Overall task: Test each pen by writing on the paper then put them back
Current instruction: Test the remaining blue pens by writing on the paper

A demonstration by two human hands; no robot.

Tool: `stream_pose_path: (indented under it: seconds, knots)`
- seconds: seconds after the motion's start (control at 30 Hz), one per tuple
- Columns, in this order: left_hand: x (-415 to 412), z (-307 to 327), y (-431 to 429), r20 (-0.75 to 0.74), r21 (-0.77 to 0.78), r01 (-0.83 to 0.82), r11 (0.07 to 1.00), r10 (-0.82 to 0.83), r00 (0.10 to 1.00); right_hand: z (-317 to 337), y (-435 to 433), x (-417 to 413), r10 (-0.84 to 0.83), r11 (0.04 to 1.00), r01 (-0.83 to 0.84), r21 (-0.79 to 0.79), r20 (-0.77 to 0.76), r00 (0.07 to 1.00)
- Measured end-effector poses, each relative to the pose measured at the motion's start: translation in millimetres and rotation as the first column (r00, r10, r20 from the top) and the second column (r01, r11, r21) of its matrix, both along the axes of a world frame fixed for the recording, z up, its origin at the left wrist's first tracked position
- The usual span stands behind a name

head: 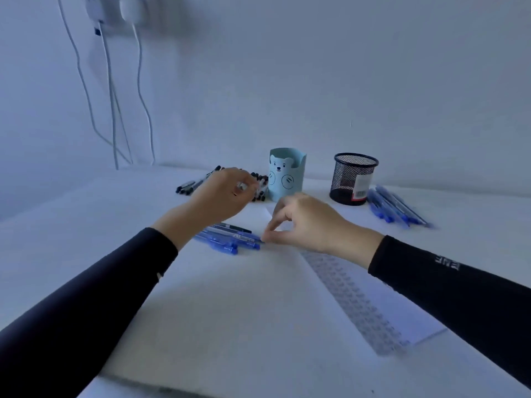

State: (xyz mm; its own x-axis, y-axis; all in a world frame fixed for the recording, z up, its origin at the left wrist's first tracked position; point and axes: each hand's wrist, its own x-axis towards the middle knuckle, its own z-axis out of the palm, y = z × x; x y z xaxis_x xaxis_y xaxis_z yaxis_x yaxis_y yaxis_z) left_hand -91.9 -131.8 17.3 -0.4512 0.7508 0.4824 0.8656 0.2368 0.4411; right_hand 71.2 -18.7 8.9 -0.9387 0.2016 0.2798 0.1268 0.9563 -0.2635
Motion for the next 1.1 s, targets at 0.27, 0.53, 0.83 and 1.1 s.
stream_pose_path:
  seconds: [0.27, 0.53, 0.83, 1.1]
  knots:
    - [-16.5, 1.1, -1.1, -0.05, 0.064, -0.005, 0.998, 0.008, 0.999, -8.9, 16.2, -5.9, -0.017, 0.978, -0.01, -0.21, -0.123, 0.992]
    - [-5.5, 4.7, -0.5, 0.024, 0.094, -0.005, 0.996, 0.002, 1.0, 32.7, 52.2, 28.2, -0.266, 0.147, -0.243, -0.959, -0.275, 0.924]
    - [48.3, -17.2, 45.8, -0.086, -0.447, 0.272, 0.852, -0.344, 0.935, 30.2, 70.3, 76.5, -0.229, -0.218, -0.248, -0.944, -0.198, 0.953]
    - [58.8, -30.3, 51.1, -0.224, -0.383, 0.136, 0.914, -0.235, 0.946, 17.4, 71.8, 71.7, -0.196, -0.193, -0.209, -0.959, -0.171, 0.966]
